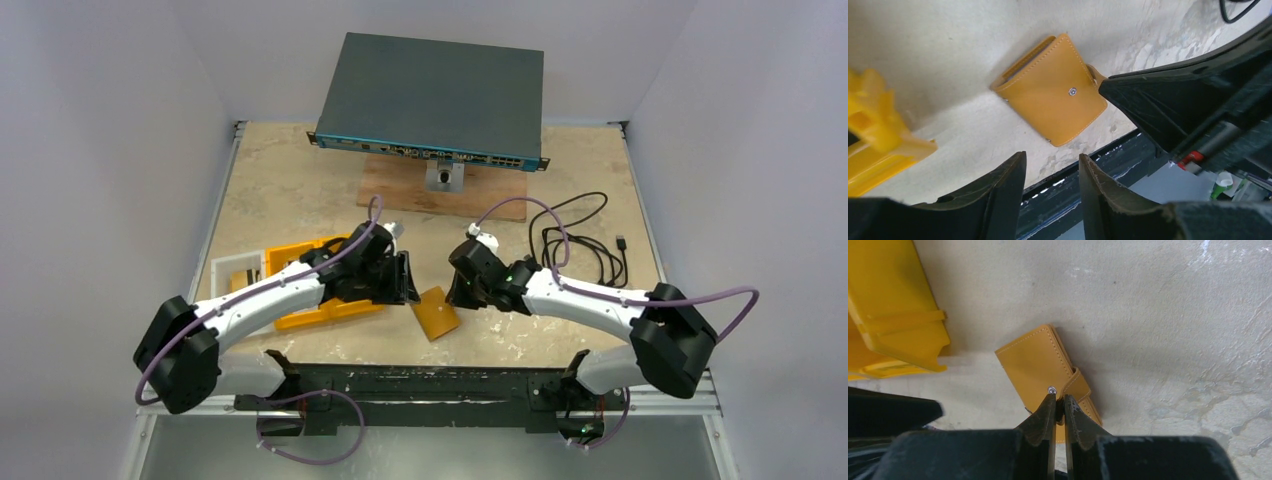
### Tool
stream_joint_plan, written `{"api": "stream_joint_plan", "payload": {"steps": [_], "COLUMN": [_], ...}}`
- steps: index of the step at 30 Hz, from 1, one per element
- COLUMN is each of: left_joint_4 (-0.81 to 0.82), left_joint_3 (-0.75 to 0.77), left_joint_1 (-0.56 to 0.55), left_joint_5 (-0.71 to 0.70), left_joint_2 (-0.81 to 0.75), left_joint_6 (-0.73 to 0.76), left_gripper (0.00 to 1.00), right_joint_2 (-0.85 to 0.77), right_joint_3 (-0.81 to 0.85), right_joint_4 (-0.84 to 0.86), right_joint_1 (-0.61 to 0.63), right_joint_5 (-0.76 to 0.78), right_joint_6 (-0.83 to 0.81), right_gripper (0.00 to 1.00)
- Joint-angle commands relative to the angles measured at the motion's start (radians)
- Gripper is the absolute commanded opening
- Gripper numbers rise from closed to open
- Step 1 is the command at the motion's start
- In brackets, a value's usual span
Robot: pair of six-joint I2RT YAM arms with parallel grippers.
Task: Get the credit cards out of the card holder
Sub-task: Open the card holder at the center of the board.
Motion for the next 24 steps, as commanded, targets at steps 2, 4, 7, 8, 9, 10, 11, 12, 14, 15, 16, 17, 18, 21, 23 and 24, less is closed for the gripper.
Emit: {"api": "stream_joint_plan", "payload": {"steps": [2,4,7,8,9,10,11,12,14,15,16,17,18,21,23,24], "left_joint_4": [0.086,0.066,0.025,0.011,-0.002,-0.014,-0.022,-0.031,-0.049,-0.057,-0.065,-0.073,-0.080,-0.105,-0.115,-0.116], "left_joint_3": [0.039,0.041,0.045,0.045,0.044,0.040,0.032,0.025,0.007,-0.003,-0.013,-0.023,-0.032,-0.050,-0.057,-0.060], "left_joint_1": [-0.036,-0.036,-0.036,-0.036,-0.036,-0.036,-0.036,-0.036,-0.036,-0.036,-0.036,-0.036,-0.036,-0.036,-0.036,-0.036], "left_joint_5": [0.039,0.019,-0.023,-0.036,-0.049,-0.063,-0.073,-0.083,-0.108,-0.116,-0.124,-0.131,-0.136,-0.155,-0.158,-0.156], "left_joint_2": [0.057,0.058,0.042,0.033,0.023,0.011,-0.005,-0.019,-0.047,-0.065,-0.083,-0.099,-0.116,-0.153,-0.162,-0.165], "left_joint_6": [-0.017,-0.005,0.014,0.018,0.022,0.022,0.023,0.023,0.021,0.019,0.017,0.015,0.015,0.014,0.014,0.013], "left_gripper": [0.42,0.43,0.48,0.49,0.51,0.52,0.53,0.55,0.56,0.57,0.57,0.58,0.58,0.58,0.58,0.57], "right_joint_2": [-0.086,-0.119,-0.155,-0.167,-0.179,-0.195,-0.205,-0.210,-0.213,-0.211,-0.205,-0.196,-0.183,-0.131,-0.118,-0.118], "right_joint_3": [0.010,0.020,0.030,0.029,0.029,0.029,0.036,0.045,0.064,0.071,0.077,0.085,0.097,0.151,0.173,0.184], "right_joint_4": [-0.005,-0.030,-0.062,-0.070,-0.077,-0.086,-0.097,-0.114,-0.141,-0.146,-0.147,-0.148,-0.155,-0.205,-0.221,-0.220], "right_joint_1": [0.002,0.003,0.004,0.007,0.012,0.021,0.035,0.049,0.087,0.106,0.127,0.148,0.179,0.228,0.236,0.238], "right_joint_5": [0.015,0.027,0.034,0.036,0.037,0.043,0.053,0.061,0.077,0.079,0.078,0.080,0.095,0.142,0.156,0.156], "right_joint_6": [0.044,0.044,0.040,0.040,0.043,0.045,0.045,0.045,0.045,0.045,0.045,0.045,0.045,0.087,0.080,0.072], "right_gripper": [0.00,0.00,0.00,0.00,0.00,0.00,0.00,0.00,0.00,0.00,0.00,0.00,0.00,0.00,0.00,0.00]}}
